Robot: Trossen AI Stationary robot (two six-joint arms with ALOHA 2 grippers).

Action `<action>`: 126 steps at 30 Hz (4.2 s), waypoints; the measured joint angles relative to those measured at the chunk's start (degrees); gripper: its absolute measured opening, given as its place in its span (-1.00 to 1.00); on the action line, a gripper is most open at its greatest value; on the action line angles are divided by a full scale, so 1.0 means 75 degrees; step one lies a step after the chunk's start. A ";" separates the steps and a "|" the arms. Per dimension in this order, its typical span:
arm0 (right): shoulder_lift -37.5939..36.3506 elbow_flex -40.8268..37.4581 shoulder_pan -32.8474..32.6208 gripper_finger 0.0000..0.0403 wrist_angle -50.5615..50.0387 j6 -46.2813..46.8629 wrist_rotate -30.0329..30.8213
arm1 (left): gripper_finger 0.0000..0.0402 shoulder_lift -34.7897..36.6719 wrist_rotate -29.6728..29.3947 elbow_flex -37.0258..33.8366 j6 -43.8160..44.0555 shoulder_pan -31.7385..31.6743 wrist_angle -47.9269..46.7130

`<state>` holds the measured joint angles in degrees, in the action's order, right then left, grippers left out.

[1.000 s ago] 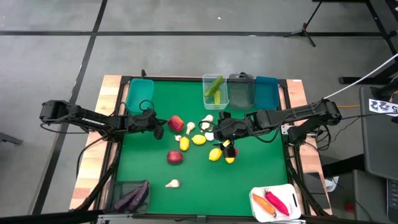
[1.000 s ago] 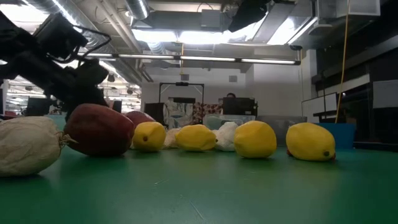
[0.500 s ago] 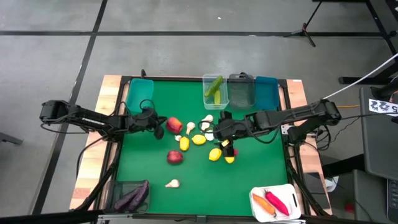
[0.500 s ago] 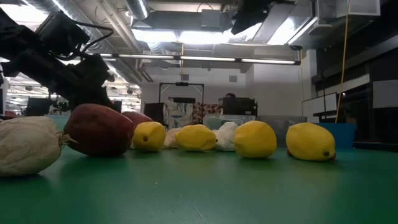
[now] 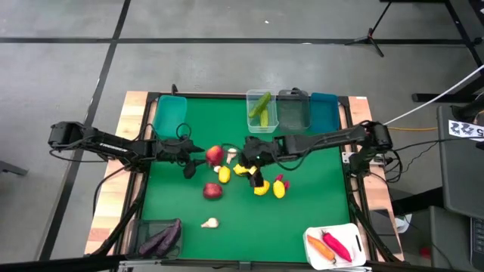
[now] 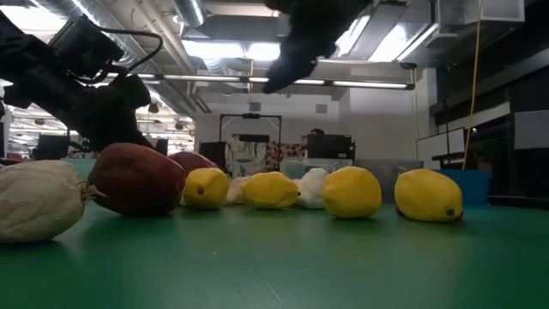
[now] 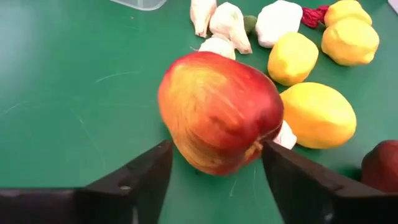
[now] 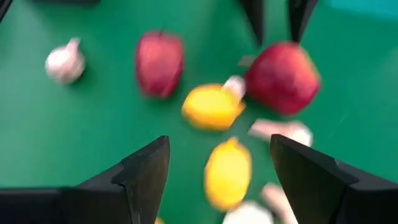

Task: Sort produce into baskets
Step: Put the red apple into the green bin

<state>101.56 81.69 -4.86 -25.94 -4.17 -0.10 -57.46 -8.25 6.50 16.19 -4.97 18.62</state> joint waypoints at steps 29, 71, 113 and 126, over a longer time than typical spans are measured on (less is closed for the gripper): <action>0.2354 0.0009 0.1402 0.38 0.2932 0.0392 -0.0277 | 0.60 -0.0019 0.0589 -0.0003 0.0376 -0.0009 0.0057; 0.2596 0.0006 0.1456 0.38 0.3503 0.0782 -0.0115 | 0.60 -0.1565 0.0213 -0.0009 0.0771 -0.0009 0.1522; 0.3054 0.0009 0.1443 0.38 0.3885 0.1365 -0.1352 | -0.19 -0.1919 0.0297 0.0070 0.1055 -0.0006 0.1808; 0.2437 -0.0023 0.1443 0.38 0.3284 0.0999 -0.1275 | -0.24 -0.1463 0.0331 0.0071 0.1295 -0.0003 0.1783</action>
<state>119.84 81.52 5.96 -1.30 3.32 -9.66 -68.44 -5.77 7.04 25.91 -4.99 32.00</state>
